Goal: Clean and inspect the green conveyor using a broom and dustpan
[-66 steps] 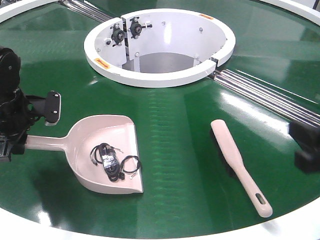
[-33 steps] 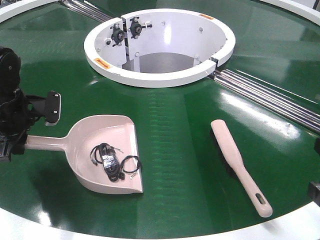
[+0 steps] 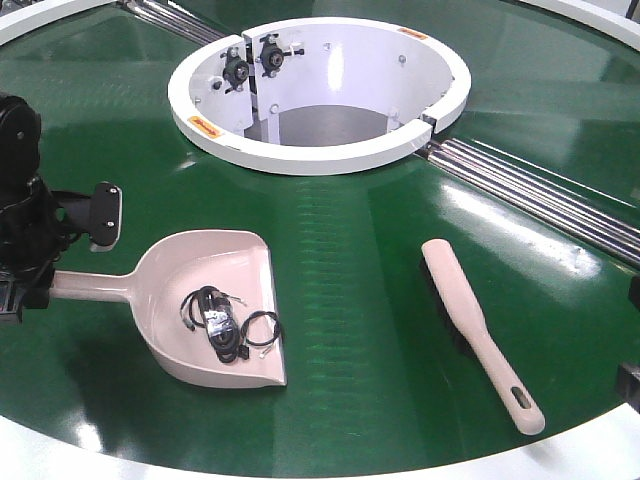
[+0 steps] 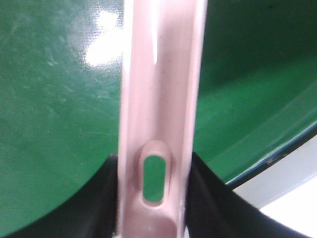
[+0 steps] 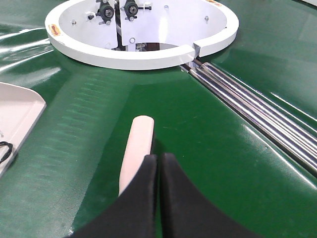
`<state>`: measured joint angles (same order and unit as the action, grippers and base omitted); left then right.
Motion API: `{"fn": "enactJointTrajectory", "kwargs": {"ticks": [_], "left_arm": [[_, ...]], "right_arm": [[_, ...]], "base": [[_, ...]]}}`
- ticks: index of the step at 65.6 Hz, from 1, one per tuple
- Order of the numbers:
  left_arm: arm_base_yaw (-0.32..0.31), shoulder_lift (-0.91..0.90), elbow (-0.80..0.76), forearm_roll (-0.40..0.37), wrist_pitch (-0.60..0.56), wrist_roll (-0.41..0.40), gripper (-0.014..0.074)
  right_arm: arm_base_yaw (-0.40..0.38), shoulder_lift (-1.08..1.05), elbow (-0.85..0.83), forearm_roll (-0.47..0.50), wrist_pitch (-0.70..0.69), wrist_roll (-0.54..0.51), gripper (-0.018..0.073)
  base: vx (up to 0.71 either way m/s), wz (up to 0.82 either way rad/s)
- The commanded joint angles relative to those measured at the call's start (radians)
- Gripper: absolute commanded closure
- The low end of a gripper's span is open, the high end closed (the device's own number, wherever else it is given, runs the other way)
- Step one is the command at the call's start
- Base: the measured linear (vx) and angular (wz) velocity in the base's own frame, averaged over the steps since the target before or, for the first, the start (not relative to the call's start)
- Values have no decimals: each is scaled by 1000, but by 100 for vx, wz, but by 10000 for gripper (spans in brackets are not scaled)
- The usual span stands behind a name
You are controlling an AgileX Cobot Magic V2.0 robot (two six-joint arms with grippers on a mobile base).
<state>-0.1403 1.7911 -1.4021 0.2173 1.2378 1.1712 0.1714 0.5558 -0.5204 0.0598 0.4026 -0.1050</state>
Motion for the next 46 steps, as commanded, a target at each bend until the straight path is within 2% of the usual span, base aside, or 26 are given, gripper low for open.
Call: {"fn": "enactJointTrajectory", "kwargs": {"ticks": [1,46], "left_arm": [[-8,-53,-29,-6,21,-19,603],[-8,-53,-29,-5,19,-19,596]], "right_arm": [[-4,0,-27,-7,-71,-5,567],[-4,0,-27,-7,-71,-5,567]], "base": [[0,0],[0,0]]}}
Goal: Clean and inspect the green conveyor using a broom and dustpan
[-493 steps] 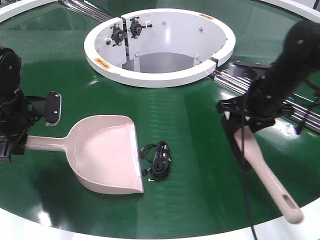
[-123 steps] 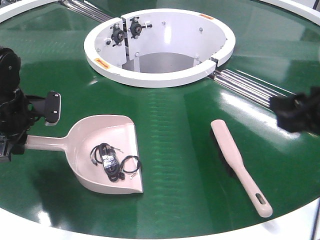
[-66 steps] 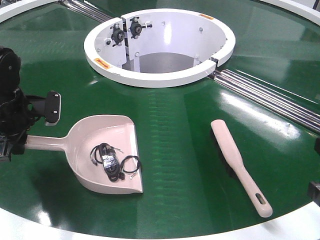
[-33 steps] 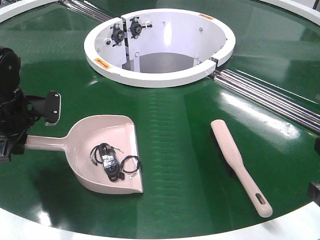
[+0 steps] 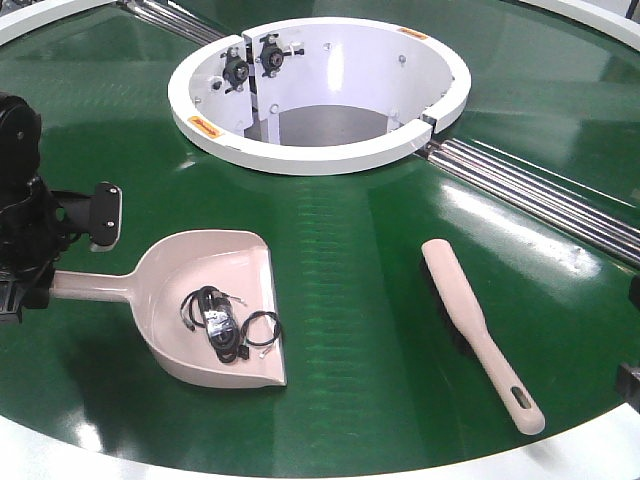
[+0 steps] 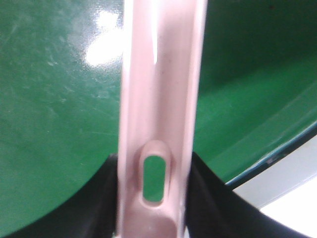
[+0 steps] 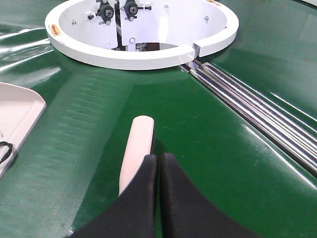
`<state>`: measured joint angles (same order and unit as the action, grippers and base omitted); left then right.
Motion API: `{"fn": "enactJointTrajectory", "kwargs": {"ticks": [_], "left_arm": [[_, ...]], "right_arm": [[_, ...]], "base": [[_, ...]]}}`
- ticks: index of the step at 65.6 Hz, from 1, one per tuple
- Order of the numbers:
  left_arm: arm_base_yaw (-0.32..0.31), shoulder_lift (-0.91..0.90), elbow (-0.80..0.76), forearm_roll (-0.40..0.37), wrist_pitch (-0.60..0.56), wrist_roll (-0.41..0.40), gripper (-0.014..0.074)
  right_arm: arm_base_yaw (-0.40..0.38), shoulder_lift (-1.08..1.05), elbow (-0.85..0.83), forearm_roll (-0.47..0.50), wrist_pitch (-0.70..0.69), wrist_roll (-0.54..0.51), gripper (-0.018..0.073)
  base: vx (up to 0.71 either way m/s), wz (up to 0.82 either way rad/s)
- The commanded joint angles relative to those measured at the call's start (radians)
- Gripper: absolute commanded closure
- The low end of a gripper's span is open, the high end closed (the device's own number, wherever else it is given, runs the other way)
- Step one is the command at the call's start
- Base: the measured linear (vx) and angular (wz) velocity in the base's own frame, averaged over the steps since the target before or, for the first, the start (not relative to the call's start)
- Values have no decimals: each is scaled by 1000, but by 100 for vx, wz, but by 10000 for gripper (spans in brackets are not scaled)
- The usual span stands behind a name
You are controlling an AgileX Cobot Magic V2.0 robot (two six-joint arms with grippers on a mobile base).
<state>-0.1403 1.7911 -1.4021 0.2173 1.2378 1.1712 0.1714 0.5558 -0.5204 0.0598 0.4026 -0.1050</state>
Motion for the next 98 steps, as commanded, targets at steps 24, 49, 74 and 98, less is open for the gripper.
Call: {"fn": "enactJointTrajectory", "kwargs": {"ticks": [24,49,74,98], "left_arm": [[-8,-53,-29,-5,-26,-130,521],[-8,-53,-29,-5,-48,-130,188],[-8,-79,-29,-6,-62,-365,35],[-8,-273,-29,1,-303,-752,241]], "right_arm": [[-4,0,-27,-7,-71,-5,567],[-4,0,-27,-7,-71,-5,567],[-4,0,-27,-7,-71,-5,567],[-4,0,-27,-7,-71,-5,567]], "base": [[0,0],[0,0],[0,0],[0,0]]}}
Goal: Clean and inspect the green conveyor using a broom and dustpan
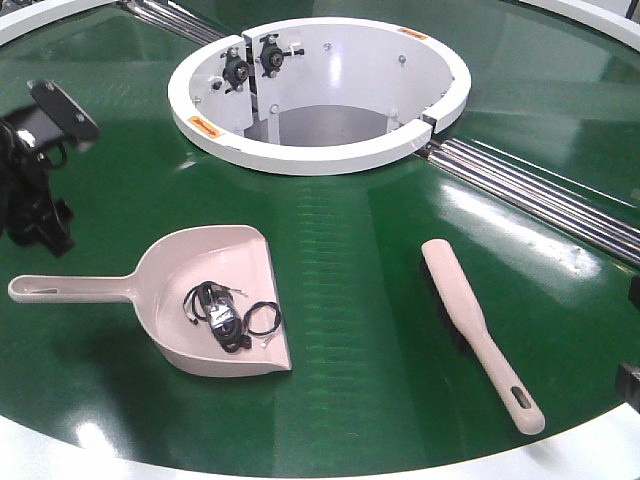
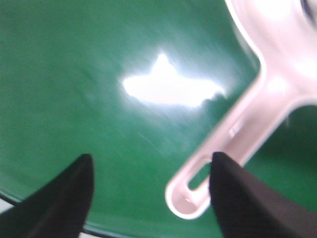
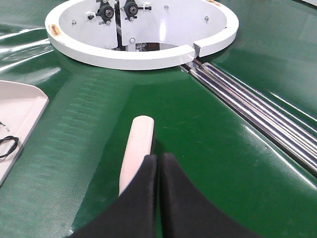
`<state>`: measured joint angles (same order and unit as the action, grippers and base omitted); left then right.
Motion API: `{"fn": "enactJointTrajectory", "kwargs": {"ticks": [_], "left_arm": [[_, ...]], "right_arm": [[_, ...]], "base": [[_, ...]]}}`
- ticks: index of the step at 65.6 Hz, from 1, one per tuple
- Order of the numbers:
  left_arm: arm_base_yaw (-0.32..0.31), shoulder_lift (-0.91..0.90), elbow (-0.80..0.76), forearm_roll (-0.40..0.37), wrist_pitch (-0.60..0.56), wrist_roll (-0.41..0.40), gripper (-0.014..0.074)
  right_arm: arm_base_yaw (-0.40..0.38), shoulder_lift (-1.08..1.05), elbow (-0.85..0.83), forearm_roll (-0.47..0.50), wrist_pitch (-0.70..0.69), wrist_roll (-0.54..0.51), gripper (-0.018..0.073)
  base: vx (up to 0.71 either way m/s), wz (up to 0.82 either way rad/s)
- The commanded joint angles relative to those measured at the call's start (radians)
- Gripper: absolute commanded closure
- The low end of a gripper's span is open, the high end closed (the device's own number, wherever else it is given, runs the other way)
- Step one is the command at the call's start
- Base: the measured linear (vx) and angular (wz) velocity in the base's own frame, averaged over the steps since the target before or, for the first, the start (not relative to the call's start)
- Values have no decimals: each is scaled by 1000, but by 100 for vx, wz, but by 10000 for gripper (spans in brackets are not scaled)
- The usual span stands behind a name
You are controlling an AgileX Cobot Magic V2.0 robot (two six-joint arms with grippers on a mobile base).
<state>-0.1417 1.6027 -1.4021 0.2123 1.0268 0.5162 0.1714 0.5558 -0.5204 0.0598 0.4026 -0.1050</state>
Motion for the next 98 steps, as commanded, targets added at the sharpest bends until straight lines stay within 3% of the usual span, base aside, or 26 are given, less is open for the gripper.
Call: {"fn": "enactJointTrajectory", "kwargs": {"ticks": [1,7,16,27,81,88,98], "left_arm": [[-6,-96,-29,6,-99,-114,265],[-6,-142,-29,6,-147,-240,395],[-6,-190,-29,6,-175,-345,607],[-6,-213,-29,6,-242,-444,604],[-6,-219,-25,3,-249,-447,603],[-6,-283,45,0,-304,-509,603],[-6,-423,259,32,-458,-599,603]], "right_arm": [[-4,0,-27,-7,-71,-5,567],[-4,0,-27,-7,-71,-5,567],[-4,0,-27,-7,-71,-5,567],[-4,0,-27,-7,-71,-5,567],[-4,0,-27,-7,-71,-5,567],[-4,0,-27,-7,-70,-5,567],[-4,0,-27,-7,-70,-5,567]], "base": [[0,0],[0,0],[0,0],[0,0],[0,0],[0,0],[0,0]]}}
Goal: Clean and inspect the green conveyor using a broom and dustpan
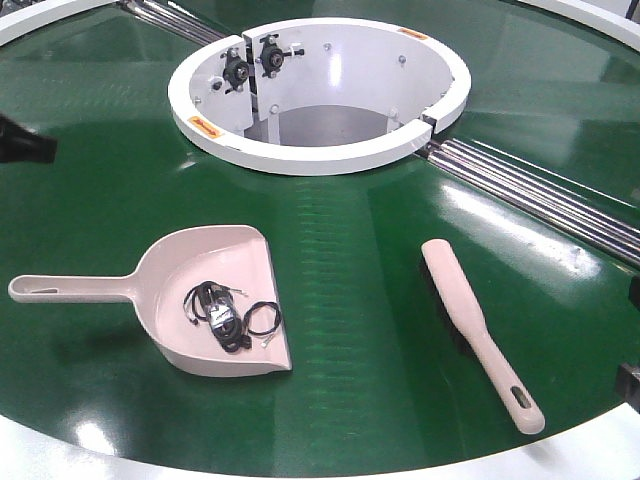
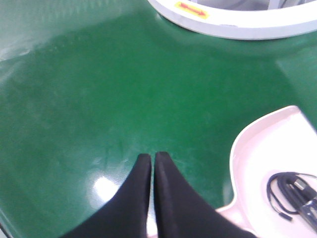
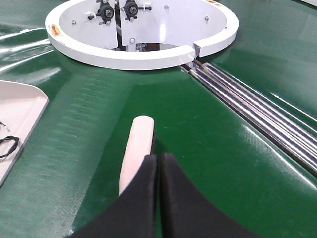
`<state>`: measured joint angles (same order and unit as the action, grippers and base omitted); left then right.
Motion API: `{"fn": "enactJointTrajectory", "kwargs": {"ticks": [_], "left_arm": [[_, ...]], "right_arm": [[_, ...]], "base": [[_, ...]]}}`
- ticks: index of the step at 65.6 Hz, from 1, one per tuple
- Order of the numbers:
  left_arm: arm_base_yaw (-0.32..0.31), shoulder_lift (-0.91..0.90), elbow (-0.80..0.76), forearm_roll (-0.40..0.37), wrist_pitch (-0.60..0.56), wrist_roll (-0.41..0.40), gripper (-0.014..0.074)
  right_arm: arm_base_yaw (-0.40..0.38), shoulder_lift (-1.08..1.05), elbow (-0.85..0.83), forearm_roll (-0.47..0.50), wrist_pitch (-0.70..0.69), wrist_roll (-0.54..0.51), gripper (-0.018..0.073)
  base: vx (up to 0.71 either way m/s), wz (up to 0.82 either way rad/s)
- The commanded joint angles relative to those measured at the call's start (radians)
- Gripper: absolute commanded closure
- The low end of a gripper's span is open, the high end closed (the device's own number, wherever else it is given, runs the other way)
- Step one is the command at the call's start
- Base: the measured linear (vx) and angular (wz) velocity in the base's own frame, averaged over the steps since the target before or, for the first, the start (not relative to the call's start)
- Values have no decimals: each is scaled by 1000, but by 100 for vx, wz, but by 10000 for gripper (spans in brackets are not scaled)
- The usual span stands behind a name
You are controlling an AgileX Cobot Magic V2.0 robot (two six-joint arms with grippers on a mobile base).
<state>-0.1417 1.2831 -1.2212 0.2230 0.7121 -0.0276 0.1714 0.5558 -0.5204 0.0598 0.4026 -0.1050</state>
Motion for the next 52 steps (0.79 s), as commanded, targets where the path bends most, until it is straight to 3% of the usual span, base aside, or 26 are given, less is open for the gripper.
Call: {"fn": "enactJointTrajectory", "kwargs": {"ticks": [1,12,28,41,52], "left_arm": [[-6,-127,111,21,-163,-60,603],[-1,-351,413,14,-305,-125,603],[111,-695,822,-67,-477,-154,603],[135,-949,1050,-79,-595,-158,603],[136,-1162,1214,-143,-611,-158,603]], "right_arm": [[-4,0,-27,-7,-70,-5,567],[-4,0,-27,-7,-70,-5,567],[-4,0,-27,-7,-70,-5,567],[-4,0,-27,-7,-70,-5,567],[-4,0,-27,-7,-70,-5,567]], "base": [[0,0],[0,0],[0,0],[0,0],[0,0]]}}
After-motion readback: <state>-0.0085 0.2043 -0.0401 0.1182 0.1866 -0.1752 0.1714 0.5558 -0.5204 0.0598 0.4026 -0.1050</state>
